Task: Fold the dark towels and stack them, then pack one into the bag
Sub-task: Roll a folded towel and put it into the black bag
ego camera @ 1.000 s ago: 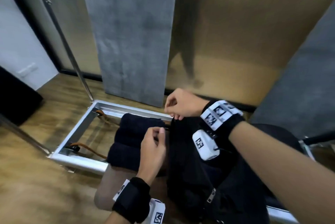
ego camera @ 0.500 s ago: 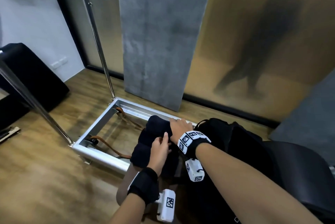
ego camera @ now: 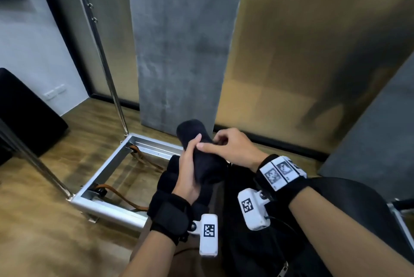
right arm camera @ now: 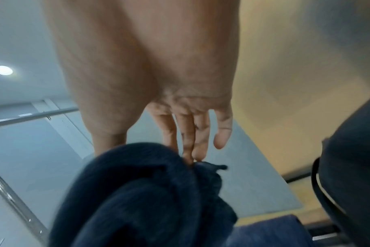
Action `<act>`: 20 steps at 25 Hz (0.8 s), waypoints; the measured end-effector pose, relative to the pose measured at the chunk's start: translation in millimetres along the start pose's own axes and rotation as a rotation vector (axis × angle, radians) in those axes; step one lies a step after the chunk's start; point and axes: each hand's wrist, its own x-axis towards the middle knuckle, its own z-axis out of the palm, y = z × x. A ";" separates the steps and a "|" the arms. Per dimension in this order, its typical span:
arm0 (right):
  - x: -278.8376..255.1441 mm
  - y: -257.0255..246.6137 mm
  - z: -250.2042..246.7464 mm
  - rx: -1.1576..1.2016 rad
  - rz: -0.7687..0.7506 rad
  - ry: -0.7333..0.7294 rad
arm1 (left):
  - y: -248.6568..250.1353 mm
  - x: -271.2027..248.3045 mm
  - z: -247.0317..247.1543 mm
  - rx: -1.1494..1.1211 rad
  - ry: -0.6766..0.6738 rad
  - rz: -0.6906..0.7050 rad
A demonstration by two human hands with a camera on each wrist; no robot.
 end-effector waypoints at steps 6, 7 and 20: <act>-62.6 25.2 -68.2 0.647 0.200 -0.167 | -35.4 -7.5 92.7 0.067 -0.096 0.109; -73.5 32.5 -77.6 0.669 0.194 -0.142 | -44.8 -8.6 103.2 0.138 -0.120 0.133; -149.3 121.4 -122.4 0.101 0.544 -0.132 | -127.4 -44.3 68.8 2.153 -0.115 0.453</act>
